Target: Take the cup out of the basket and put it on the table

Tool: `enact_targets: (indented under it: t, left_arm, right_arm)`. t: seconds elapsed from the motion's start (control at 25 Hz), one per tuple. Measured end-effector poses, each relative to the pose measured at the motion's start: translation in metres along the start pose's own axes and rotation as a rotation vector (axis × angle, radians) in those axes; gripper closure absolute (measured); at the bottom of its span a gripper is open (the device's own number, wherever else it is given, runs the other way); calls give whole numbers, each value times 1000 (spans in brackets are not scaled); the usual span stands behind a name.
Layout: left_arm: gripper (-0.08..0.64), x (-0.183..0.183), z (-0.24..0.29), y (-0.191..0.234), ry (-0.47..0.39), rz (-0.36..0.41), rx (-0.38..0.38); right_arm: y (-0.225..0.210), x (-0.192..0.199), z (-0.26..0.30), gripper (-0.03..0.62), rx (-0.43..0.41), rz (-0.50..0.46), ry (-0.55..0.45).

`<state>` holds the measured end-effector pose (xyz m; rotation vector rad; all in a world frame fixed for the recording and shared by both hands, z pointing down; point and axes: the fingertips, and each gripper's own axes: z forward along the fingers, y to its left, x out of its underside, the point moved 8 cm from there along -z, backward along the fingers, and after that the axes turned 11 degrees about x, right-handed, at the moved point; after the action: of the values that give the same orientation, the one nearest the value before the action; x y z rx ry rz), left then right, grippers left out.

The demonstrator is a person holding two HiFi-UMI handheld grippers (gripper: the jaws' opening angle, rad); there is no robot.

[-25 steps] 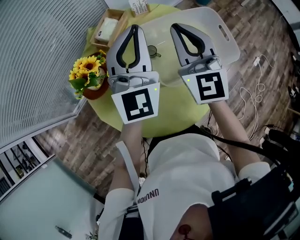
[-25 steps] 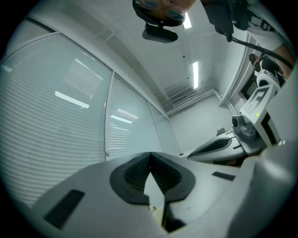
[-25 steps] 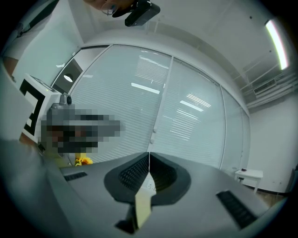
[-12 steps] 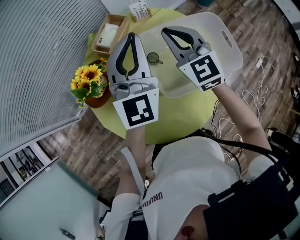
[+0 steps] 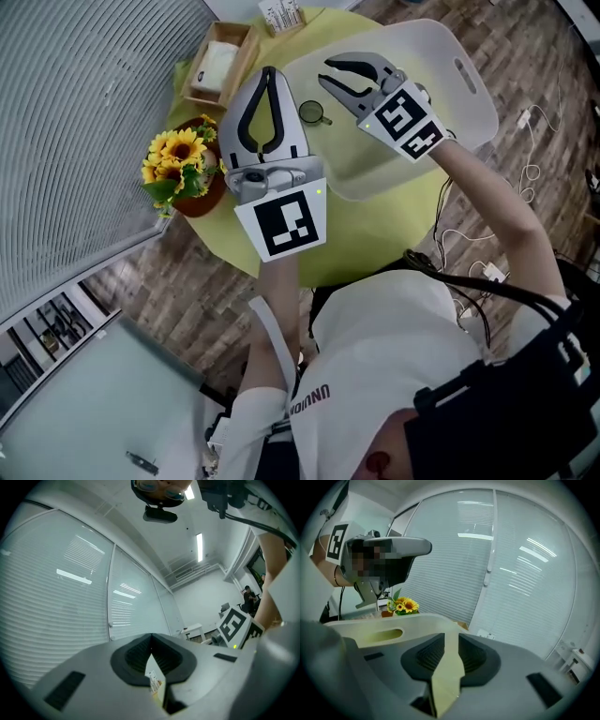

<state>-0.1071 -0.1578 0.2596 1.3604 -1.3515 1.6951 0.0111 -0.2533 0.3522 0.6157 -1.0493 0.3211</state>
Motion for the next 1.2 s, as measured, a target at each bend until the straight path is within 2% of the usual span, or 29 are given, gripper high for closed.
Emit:
enact_targets:
  t: [0.04,0.08,0.2,0.4,0.6,0.84,0.92,1.0,1.12,1.16,1.2]
  left_arm:
    - [548,0,0,0,20,47,20]
    - [548,1,1,-1,29,63,30]
    - [548,7,1,-4,40,42,40]
    - [548,12,3,-9,42,29,53]
    - [548,17,5,-9,49,-5,43]
    - [548,17,6,-8,60,15,46]
    - [548,20,5,-7,59,-18,31]
    - [548,23,5,-7,44,-85,2]
    - [548,25,5,-6,51,-79,7]
    - [548,25,5,-6,47,-92,0]
    - [548,27,4,-6,35,-136,-20]
  right_arm:
    - [1,4,2,499,-15,-8,17]
    - [3,8,5,496,-33,-23,34]
    - [11,20,13,474,-104,-81,92]
    - [14,37,27,447,-188,-92,168]
    - [25,49,37,424,-288,-177,228]
    - [38,71,48,360,-398,-234,316]
    - [43,77,52,346,-420,-238,335]
    - [44,78,58,339,-430,-246,342]
    - [49,81,63,331,-449,-258,359]
    - [50,82,65,330,-453,-266,363]
    - [52,83,66,328,-456,-274,365]
